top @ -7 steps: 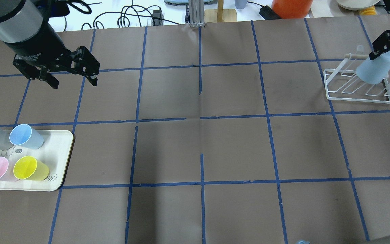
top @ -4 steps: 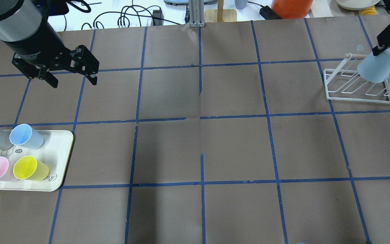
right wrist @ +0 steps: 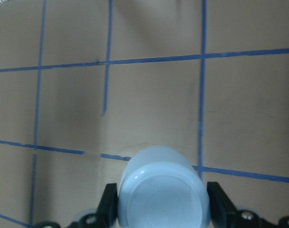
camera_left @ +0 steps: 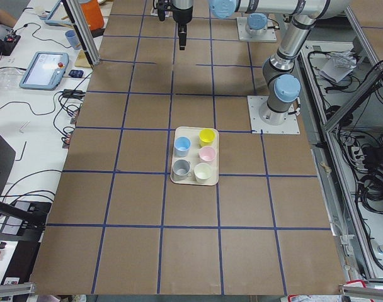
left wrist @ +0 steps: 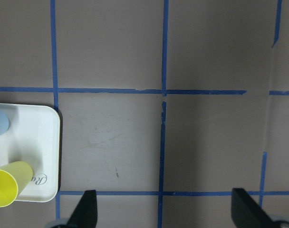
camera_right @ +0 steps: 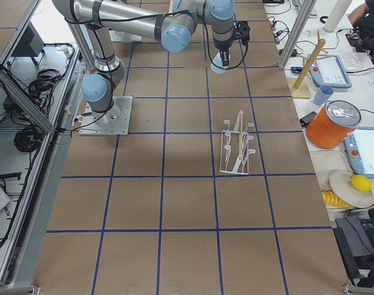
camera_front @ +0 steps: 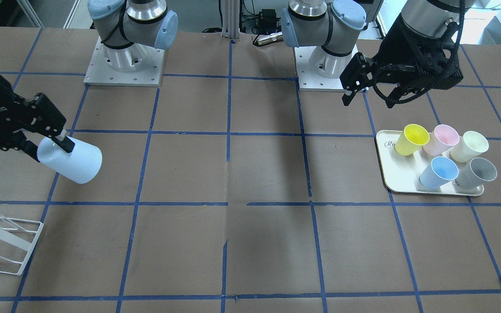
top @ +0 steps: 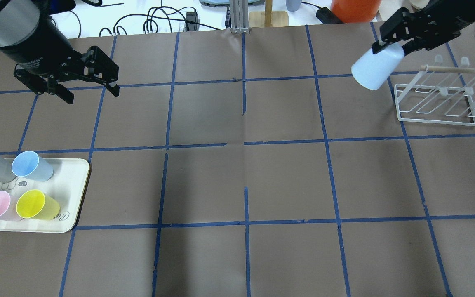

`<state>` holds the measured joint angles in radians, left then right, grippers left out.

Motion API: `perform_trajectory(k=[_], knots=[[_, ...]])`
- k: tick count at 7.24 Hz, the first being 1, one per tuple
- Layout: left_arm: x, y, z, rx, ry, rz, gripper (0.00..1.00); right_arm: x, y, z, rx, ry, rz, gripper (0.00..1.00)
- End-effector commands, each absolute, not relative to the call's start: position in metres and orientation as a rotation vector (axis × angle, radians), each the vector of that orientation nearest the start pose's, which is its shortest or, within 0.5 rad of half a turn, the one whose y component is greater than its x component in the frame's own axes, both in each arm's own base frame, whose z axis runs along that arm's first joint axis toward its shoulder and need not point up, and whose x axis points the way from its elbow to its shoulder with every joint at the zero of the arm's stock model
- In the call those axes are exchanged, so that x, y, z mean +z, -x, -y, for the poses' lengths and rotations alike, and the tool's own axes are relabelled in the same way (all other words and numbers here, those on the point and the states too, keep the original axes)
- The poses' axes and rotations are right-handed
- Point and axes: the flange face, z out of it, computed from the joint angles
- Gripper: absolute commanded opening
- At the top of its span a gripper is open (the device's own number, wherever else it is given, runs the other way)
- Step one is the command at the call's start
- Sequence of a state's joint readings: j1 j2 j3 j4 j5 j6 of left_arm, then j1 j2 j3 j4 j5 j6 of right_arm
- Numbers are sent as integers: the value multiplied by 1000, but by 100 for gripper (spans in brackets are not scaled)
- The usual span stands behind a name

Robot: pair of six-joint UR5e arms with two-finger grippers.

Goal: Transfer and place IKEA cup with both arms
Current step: 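Lift the light blue cup off the rack with the right gripper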

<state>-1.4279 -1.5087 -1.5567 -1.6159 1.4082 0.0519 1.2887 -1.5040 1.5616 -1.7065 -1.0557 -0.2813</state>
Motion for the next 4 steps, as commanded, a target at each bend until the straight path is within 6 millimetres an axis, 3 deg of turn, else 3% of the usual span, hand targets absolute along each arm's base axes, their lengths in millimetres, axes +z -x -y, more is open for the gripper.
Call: perform_trajectory(k=[1, 2, 4], knots=[[529, 55, 481, -139, 291, -3433, 100, 491, -90, 554, -209, -113, -2406, 24], [533, 45, 482, -178, 396, -3562, 100, 495, -117, 551, -130, -212, -2288, 24], [527, 40, 479, -223, 570, -3799, 100, 484, -142, 545, -18, -278, -2095, 24]])
